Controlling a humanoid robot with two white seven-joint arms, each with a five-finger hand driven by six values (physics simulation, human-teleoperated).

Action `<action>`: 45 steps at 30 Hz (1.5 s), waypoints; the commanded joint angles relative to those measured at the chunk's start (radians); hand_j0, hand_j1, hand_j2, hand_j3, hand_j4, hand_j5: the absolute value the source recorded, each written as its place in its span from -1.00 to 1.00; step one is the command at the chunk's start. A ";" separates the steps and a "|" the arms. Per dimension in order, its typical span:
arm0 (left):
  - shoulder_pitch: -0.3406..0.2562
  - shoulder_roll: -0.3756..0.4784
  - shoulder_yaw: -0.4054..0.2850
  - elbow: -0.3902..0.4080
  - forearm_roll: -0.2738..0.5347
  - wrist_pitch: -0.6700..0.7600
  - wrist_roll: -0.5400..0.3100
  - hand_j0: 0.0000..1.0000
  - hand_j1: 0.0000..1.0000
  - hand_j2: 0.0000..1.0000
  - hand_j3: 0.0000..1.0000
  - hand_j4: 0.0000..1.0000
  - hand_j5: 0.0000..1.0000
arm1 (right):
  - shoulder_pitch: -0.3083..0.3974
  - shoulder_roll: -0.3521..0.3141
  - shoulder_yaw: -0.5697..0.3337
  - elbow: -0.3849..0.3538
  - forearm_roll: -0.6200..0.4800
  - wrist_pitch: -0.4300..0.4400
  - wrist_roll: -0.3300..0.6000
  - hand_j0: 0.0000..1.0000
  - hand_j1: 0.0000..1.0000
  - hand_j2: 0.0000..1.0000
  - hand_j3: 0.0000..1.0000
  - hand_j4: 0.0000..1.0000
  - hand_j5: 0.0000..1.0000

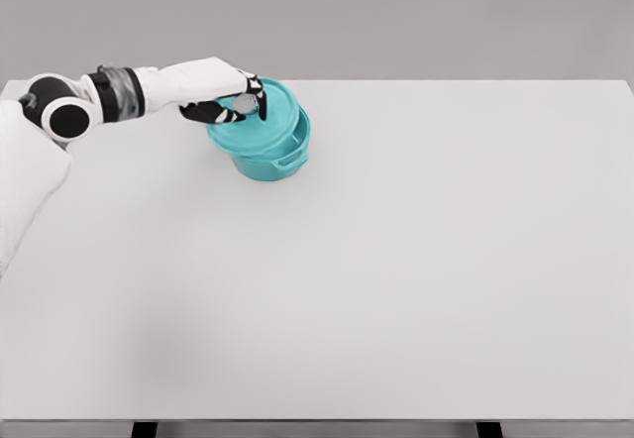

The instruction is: Cover the pot with left arm

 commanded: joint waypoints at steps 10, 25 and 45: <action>-0.012 -0.050 -0.007 0.050 -0.020 0.003 0.000 -0.03 -0.03 -0.03 -0.03 -0.03 -0.03 | 0.000 0.000 0.000 0.001 0.000 0.000 0.000 1.00 1.00 1.00 1.00 1.00 1.00; -0.028 -0.086 -0.009 0.122 -0.028 0.003 0.000 -0.03 -0.03 -0.03 -0.03 -0.03 -0.03 | 0.000 0.000 0.000 0.001 0.000 0.000 0.000 1.00 1.00 1.00 1.00 1.00 1.00; -0.063 -0.110 -0.007 0.202 -0.054 0.003 0.000 -0.03 -0.03 -0.03 -0.03 -0.03 -0.03 | 0.000 0.000 0.000 0.001 0.000 0.000 0.000 1.00 1.00 1.00 1.00 1.00 1.00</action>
